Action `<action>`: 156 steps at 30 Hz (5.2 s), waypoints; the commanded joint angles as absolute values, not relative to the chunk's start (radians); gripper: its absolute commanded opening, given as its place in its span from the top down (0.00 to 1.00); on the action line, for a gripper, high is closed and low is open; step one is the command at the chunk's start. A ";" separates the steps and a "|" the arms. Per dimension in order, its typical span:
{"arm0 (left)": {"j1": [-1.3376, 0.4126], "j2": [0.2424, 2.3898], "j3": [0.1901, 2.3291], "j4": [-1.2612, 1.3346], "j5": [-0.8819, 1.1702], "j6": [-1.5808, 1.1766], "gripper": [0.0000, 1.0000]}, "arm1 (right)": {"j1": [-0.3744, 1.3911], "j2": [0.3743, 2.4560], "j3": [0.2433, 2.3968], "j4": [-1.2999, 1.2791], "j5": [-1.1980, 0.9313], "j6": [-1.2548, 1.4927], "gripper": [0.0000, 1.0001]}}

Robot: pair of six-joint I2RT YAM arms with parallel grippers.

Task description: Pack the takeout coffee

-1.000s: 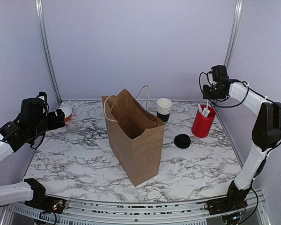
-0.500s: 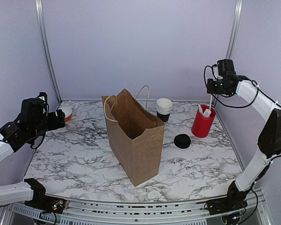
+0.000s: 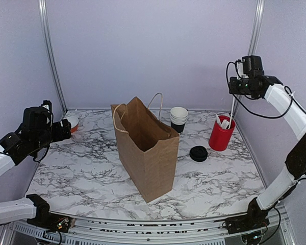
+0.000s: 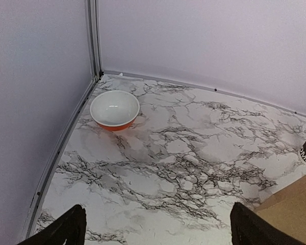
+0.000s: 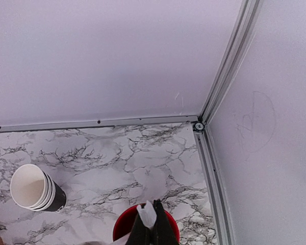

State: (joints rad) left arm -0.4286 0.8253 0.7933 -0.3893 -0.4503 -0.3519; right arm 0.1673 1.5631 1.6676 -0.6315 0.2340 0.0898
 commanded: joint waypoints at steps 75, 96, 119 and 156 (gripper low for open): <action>-0.412 0.824 0.780 -0.352 -0.428 -0.356 0.01 | 0.989 1.288 1.651 0.017 0.188 -0.062 1.00; -0.411 0.827 0.781 -0.351 -0.422 -0.357 0.01 | 0.992 1.472 1.844 -0.257 -0.066 -0.023 1.00; -0.409 0.829 0.780 -0.352 -0.423 -0.357 0.01 | 0.992 1.651 1.934 -0.445 -0.104 0.014 0.95; -0.405 0.833 0.781 -0.350 -0.417 -0.357 0.01 | 0.992 1.622 1.915 -0.427 -0.065 0.006 0.58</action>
